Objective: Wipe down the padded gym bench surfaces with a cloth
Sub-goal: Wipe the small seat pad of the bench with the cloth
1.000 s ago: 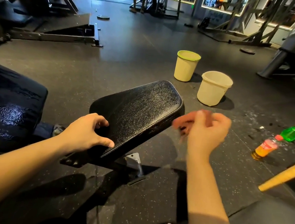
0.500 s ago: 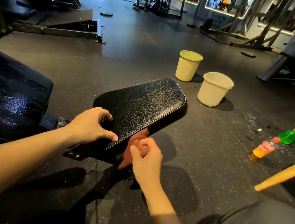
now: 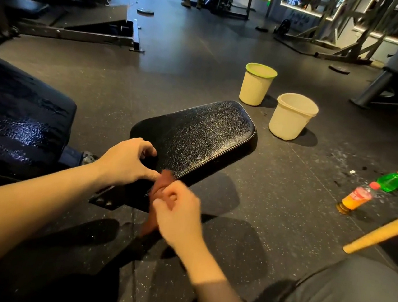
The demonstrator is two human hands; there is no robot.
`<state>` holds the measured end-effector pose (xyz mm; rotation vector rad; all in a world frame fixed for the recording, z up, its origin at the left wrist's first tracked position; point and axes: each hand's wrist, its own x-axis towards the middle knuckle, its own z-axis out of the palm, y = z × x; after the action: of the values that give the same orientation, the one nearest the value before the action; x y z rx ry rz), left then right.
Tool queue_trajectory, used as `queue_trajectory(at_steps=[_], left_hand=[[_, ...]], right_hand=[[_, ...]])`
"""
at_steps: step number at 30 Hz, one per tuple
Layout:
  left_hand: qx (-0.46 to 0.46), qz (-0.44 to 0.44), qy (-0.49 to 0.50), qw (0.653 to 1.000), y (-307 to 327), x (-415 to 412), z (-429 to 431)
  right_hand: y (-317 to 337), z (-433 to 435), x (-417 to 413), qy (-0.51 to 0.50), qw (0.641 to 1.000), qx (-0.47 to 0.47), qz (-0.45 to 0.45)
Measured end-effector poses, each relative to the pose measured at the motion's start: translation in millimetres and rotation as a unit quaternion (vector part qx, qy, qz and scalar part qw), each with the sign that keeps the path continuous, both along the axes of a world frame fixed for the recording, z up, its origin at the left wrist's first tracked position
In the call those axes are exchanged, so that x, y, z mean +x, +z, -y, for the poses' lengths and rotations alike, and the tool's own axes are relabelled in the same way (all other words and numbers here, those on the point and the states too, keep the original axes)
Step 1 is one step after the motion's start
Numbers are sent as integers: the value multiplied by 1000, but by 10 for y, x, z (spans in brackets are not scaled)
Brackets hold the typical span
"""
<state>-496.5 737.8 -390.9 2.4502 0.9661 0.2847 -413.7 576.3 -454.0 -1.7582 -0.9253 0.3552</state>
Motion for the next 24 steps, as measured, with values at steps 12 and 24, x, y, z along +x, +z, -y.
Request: queue_trajectory(at_steps=[12,24], left_hand=[[-10,-6,-7,1000,37,-13,54],[-1,-15,6,1000,17,4,39]], right_hand=[[6,-6,404,-158,987,30,-22],[-12,-39,346,-178,981,-4,-80]])
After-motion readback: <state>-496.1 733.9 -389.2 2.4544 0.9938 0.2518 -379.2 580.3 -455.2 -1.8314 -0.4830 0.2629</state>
